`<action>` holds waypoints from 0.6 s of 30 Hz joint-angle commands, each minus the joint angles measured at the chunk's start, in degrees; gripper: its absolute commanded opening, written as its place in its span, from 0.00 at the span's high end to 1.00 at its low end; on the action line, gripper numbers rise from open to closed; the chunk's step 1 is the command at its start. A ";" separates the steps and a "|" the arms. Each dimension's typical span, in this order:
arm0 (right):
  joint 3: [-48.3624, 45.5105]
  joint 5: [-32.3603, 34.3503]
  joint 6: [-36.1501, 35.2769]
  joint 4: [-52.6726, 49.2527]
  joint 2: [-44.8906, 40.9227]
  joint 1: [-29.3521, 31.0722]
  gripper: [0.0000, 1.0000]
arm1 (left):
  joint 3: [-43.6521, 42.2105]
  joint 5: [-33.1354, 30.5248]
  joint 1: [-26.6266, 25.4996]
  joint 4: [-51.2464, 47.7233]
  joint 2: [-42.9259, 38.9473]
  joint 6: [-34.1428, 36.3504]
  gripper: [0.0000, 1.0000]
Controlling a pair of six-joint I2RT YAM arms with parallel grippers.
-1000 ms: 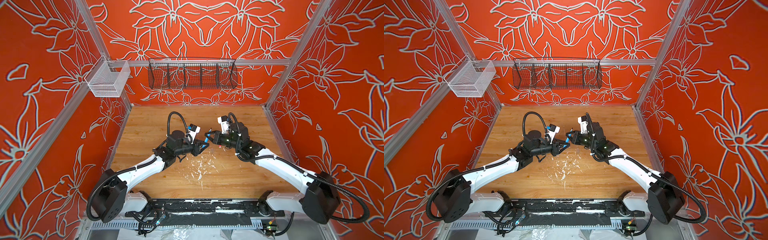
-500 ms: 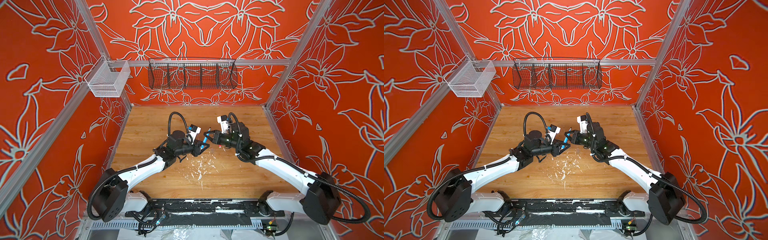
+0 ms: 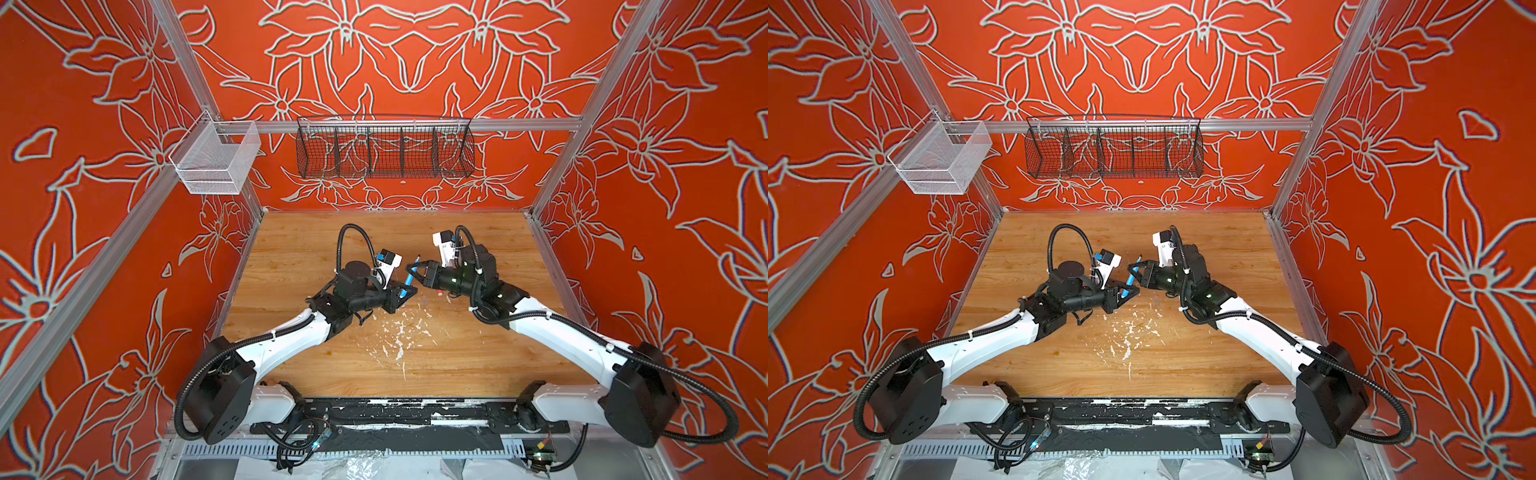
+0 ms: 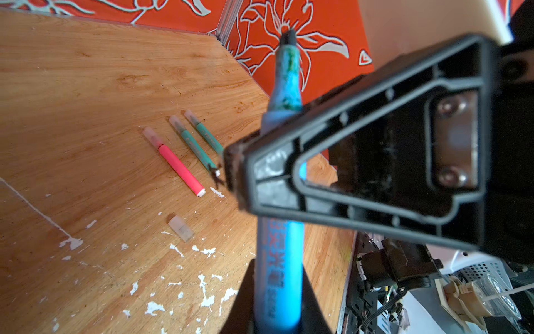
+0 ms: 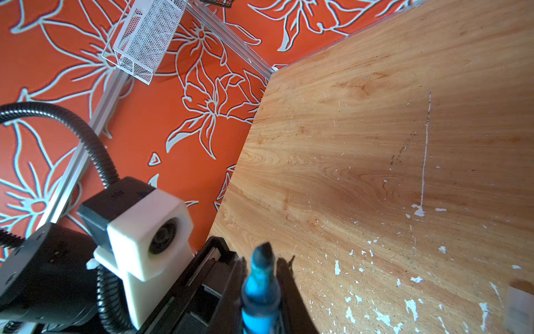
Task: Insert the pens into the pen caps
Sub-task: 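Hold the blue marker upright with the left gripper while the right gripper nears the cap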
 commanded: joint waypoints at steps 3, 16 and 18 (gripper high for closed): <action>2.37 0.72 -2.18 -3.36 -2.24 0.75 0.72 | 2.39 -3.47 0.51 -0.28 -0.97 3.50 1.00; 12.81 17.87 -16.50 -32.87 -10.46 -2.54 0.58 | 8.96 -13.01 0.51 -6.67 -2.33 19.92 1.00; 15.12 19.31 -17.74 -39.82 -7.81 -4.30 0.59 | 7.53 -12.58 0.51 -4.59 -3.05 20.84 1.00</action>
